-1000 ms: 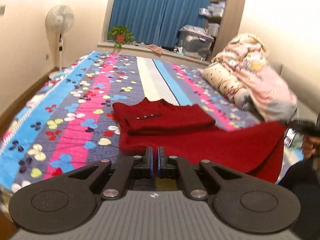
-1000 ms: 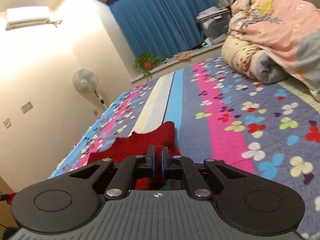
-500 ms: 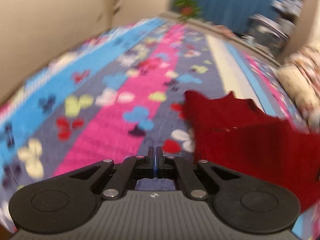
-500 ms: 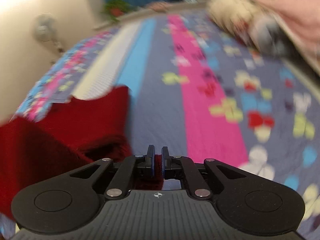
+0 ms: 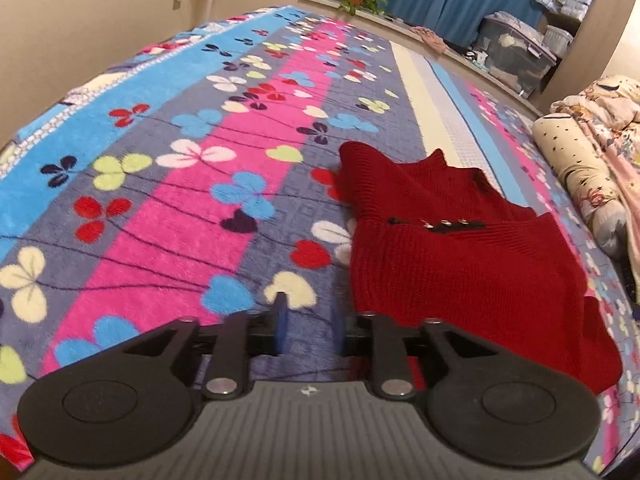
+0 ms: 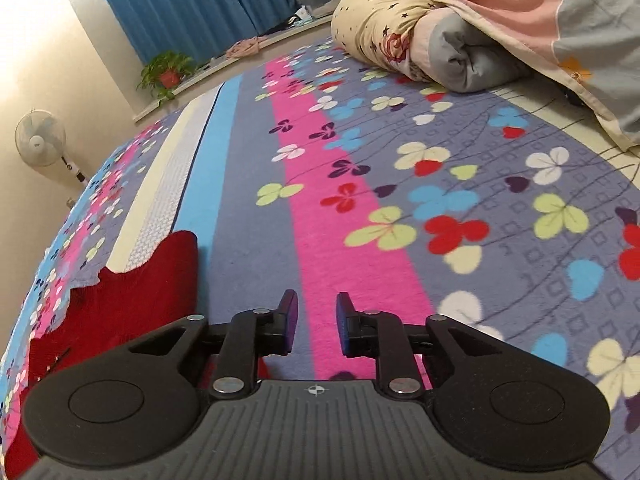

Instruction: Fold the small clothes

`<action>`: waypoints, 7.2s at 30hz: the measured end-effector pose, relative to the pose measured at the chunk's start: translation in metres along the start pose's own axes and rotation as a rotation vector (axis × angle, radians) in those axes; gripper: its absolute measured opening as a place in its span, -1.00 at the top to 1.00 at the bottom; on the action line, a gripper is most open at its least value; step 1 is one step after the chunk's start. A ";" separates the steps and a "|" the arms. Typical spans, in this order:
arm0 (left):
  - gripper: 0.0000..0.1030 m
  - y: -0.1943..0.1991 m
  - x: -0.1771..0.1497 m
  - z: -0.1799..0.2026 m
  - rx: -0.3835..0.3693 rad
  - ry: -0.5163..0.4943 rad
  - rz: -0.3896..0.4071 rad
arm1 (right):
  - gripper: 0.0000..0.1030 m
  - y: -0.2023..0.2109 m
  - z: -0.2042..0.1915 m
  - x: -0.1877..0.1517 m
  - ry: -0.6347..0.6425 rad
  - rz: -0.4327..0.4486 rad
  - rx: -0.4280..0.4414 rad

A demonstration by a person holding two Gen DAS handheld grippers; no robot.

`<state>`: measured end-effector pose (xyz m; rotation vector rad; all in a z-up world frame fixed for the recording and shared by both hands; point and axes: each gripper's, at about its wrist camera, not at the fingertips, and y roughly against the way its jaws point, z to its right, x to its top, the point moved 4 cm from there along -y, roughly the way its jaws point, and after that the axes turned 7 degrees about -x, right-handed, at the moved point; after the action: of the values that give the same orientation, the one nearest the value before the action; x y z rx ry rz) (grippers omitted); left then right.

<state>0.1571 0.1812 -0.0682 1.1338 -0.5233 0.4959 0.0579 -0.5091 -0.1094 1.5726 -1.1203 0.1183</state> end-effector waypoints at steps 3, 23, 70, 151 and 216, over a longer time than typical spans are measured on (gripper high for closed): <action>0.23 -0.006 0.000 0.007 -0.020 -0.012 -0.020 | 0.21 -0.011 0.006 -0.006 -0.023 -0.093 0.079; 0.75 -0.030 0.022 0.041 -0.172 -0.050 0.008 | 0.81 0.002 -0.064 -0.026 0.106 -0.148 0.254; 0.38 -0.052 0.059 0.034 0.083 -0.205 0.222 | 0.57 -0.084 -0.136 0.045 0.248 0.226 0.009; -0.95 0.125 -0.044 -0.121 0.399 0.211 0.189 | 0.33 0.054 -0.336 -0.196 0.684 0.119 0.311; -0.99 -0.103 0.048 0.233 -0.093 -0.015 0.111 | -0.35 -0.028 -0.095 -0.035 0.212 -0.217 -0.012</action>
<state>0.2254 -0.0668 -0.0340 1.0237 -0.6188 0.5536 0.1035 -0.4146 -0.1172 1.6192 -0.7808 0.1294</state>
